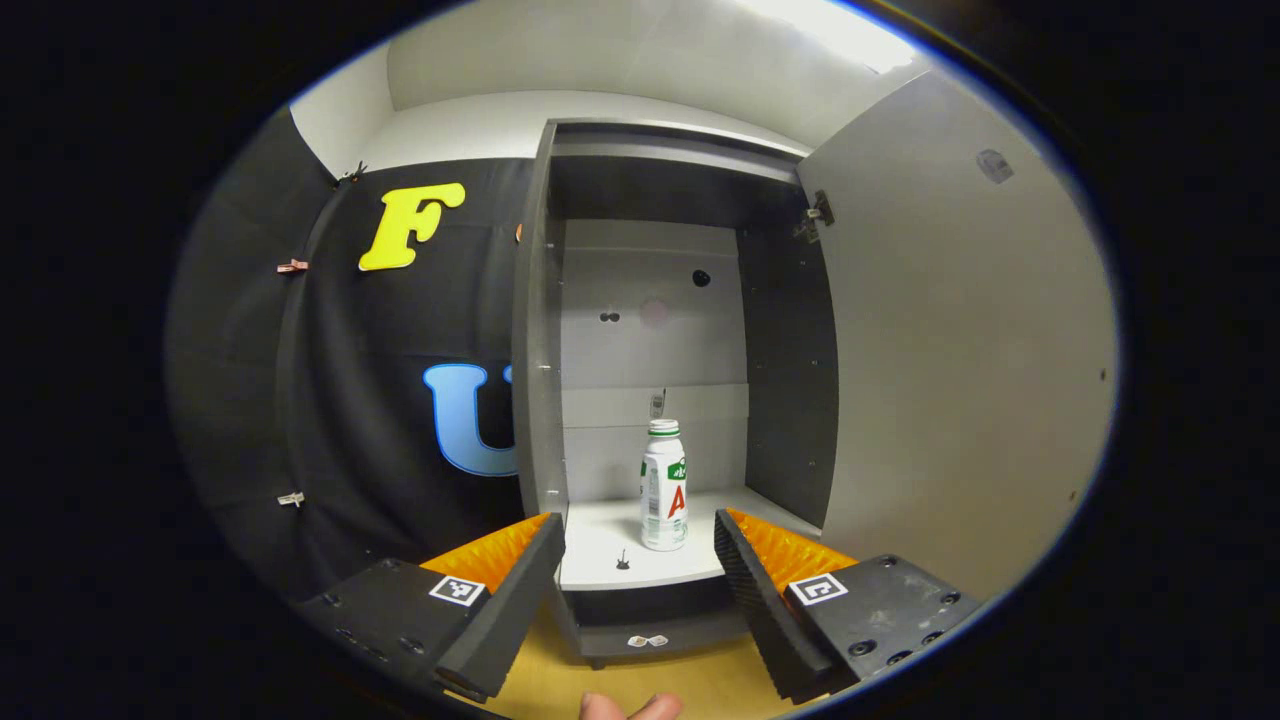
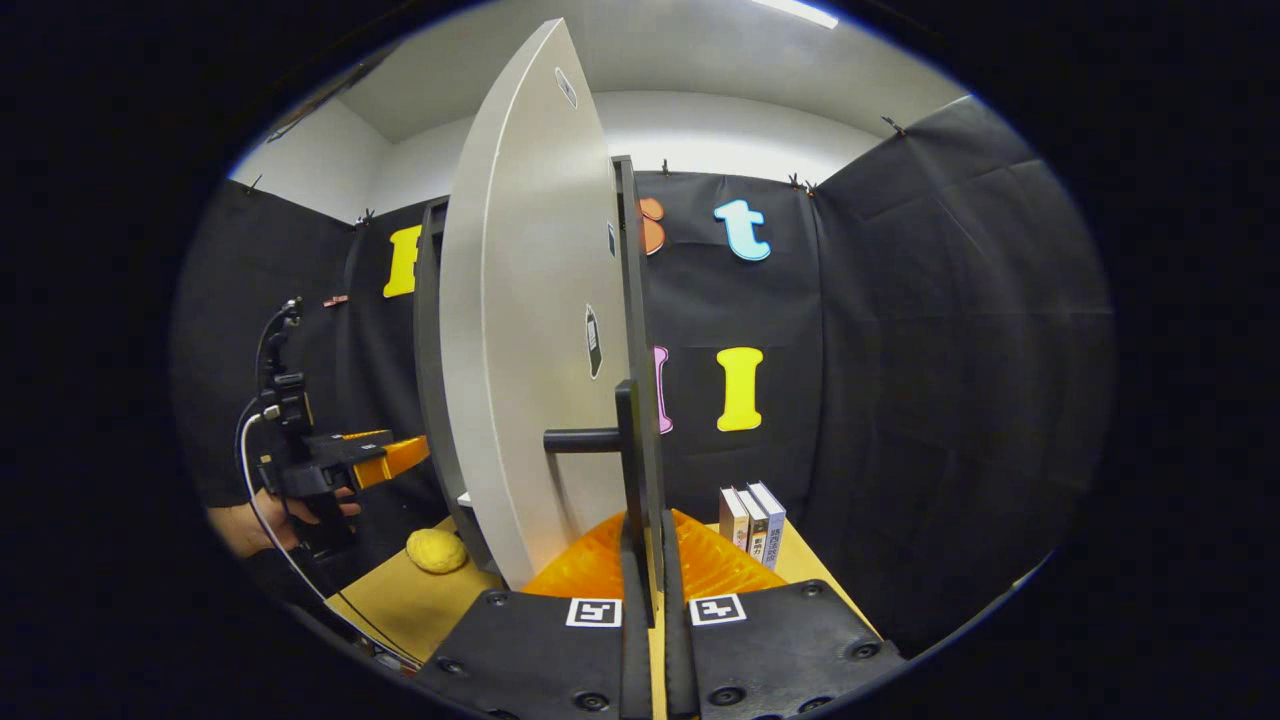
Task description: Open the cabinet door with the right hand, grasp the bottle in the cabinet with the left hand and place it on the coaster, then close the cabinet door with the right hand.
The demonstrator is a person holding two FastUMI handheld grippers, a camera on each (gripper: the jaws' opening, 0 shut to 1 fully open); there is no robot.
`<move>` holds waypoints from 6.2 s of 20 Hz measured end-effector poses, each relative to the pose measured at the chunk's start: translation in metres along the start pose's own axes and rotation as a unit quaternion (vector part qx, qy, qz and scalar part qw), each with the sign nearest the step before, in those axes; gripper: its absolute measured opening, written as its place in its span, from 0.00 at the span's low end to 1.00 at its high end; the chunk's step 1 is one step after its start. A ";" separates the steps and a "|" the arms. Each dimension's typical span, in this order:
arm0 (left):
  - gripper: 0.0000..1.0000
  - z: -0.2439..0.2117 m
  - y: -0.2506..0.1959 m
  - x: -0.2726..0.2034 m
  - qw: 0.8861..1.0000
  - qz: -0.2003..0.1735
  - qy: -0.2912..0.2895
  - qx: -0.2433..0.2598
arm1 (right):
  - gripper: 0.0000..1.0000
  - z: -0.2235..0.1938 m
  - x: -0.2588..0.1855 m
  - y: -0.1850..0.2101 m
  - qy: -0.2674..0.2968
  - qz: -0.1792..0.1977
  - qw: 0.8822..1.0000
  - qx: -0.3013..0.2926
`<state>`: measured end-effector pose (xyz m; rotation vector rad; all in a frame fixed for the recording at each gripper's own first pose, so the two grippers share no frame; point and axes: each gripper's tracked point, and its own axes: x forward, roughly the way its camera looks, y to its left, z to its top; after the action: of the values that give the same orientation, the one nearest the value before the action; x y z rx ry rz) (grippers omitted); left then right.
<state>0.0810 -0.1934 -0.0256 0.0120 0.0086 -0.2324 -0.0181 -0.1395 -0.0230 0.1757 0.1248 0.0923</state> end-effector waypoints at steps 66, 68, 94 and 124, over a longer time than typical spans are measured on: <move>0.76 -0.186 0.083 -0.103 0.997 0.069 0.005 -0.032 | 0.97 0.045 -0.012 -0.081 -0.089 -0.123 0.988 -0.004; 0.77 -0.214 0.086 -0.112 0.997 0.068 0.016 -0.025 | 0.97 0.047 -0.012 -0.082 -0.091 -0.129 0.987 -0.003; 0.81 -0.374 0.066 -0.141 0.997 0.041 0.066 -0.025 | 0.97 0.047 -0.020 -0.113 -0.057 -0.176 0.983 0.020; 0.94 -0.085 0.081 -0.101 0.996 0.052 0.029 -0.066 | 0.97 0.039 -0.010 -0.071 -0.056 -0.109 0.992 0.037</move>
<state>0.0010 -0.0906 -0.1092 -0.1126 0.0800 -0.1264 -0.0177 -0.2163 0.0031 0.2400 0.0351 -0.1399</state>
